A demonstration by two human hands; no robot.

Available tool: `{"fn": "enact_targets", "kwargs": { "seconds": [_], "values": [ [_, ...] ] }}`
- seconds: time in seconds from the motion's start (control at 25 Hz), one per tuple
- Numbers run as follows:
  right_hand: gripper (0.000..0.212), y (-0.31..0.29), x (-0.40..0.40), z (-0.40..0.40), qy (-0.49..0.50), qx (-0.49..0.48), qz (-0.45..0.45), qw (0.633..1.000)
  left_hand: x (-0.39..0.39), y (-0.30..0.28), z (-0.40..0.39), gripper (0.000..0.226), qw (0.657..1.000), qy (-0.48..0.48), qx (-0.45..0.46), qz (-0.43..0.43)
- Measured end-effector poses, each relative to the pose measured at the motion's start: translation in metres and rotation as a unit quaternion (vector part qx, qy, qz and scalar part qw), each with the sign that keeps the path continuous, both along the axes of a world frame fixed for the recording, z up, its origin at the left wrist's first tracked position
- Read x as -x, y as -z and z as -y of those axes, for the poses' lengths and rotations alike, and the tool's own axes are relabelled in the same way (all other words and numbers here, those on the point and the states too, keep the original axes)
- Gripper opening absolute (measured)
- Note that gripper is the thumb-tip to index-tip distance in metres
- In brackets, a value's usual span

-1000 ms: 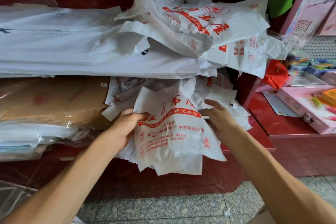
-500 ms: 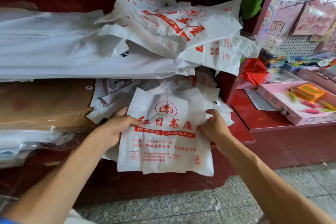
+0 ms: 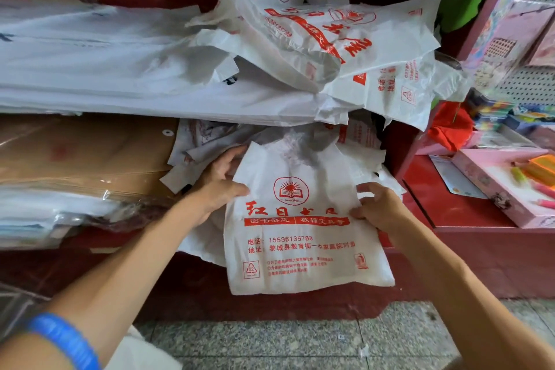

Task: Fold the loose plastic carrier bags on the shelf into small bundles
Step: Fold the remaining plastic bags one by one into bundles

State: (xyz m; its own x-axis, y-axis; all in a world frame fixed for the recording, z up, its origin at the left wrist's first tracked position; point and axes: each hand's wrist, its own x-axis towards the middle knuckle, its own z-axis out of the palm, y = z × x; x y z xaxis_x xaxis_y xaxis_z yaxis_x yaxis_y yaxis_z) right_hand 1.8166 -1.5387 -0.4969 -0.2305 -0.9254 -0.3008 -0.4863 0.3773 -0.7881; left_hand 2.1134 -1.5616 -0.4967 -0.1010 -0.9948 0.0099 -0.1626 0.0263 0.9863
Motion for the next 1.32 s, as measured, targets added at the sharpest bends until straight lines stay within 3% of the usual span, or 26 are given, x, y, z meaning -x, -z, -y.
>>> {"fn": "enact_targets", "kwargs": {
  "seconds": [0.2,0.32,0.4,0.52,0.6,0.68,0.72,0.76,0.84,0.92,0.96,1.0,1.04,1.12,1.16,1.24,1.32],
  "values": [
    [0.03,-0.002,0.008,0.003,0.016,-0.02,-0.014,1.0,0.017,-0.002,0.014,0.069,0.997,-0.014,0.064,0.035],
    [0.029,-0.002,0.01,0.002,0.017,-0.019,0.006,1.0,0.019,-0.004,0.025,0.074,0.986,-0.072,0.137,0.068],
    [0.027,0.001,0.009,0.001,0.031,-0.006,0.028,0.999,0.016,-0.002,0.033,0.08,0.98,-0.112,0.138,0.085],
    [0.026,0.003,0.001,-0.001,0.059,0.0,0.041,0.997,0.01,0.006,0.035,0.097,0.958,-0.139,0.076,0.239],
    [0.028,0.003,-0.003,-0.003,0.078,0.014,0.055,0.995,0.007,0.01,0.029,0.091,0.912,-0.148,0.104,0.369],
    [0.029,0.002,-0.008,-0.004,0.103,0.026,0.081,0.991,0.015,0.0,0.012,0.066,0.886,-0.108,0.203,0.403],
    [0.029,0.004,-0.009,-0.003,0.118,0.03,0.095,0.988,0.023,-0.005,0.001,0.049,0.893,-0.046,0.227,0.387],
    [0.03,0.005,-0.011,-0.003,0.129,0.029,0.103,0.986,0.033,-0.011,-0.015,0.034,0.894,0.035,0.225,0.385],
    [0.033,0.01,-0.015,-0.003,0.126,0.05,0.055,0.989,0.053,-0.012,-0.047,0.021,0.857,0.163,0.213,0.439],
    [0.034,0.01,-0.017,-0.007,0.046,0.158,-0.175,0.971,0.066,-0.005,-0.067,0.039,0.813,0.215,0.194,0.505],
    [0.033,0.007,-0.017,-0.012,-0.015,0.237,-0.276,0.931,0.068,-0.001,-0.072,0.054,0.796,0.228,0.167,0.535],
    [0.03,0.003,-0.018,-0.018,-0.086,0.295,-0.31,0.9,0.067,0.004,-0.074,0.068,0.782,0.235,0.139,0.56],
    [0.026,-0.003,-0.02,-0.025,-0.163,0.309,-0.273,0.896,0.065,0.008,-0.075,0.08,0.773,0.237,0.125,0.575],
    [0.03,-0.006,-0.027,-0.041,-0.313,0.232,-0.189,0.901,0.059,0.013,-0.073,0.089,0.762,0.226,0.124,0.595],
    [0.038,-0.002,-0.03,-0.047,-0.368,0.195,-0.216,0.883,0.056,0.015,-0.07,0.088,0.762,0.222,0.115,0.597],
    [0.057,0.009,-0.028,-0.049,-0.408,0.163,-0.28,0.854,0.05,0.014,-0.064,0.08,0.782,0.228,0.095,0.572],
    [0.063,0.01,-0.024,-0.047,-0.387,0.158,-0.293,0.86,0.045,0.008,-0.06,0.066,0.816,0.239,0.102,0.517]
  ]
}}
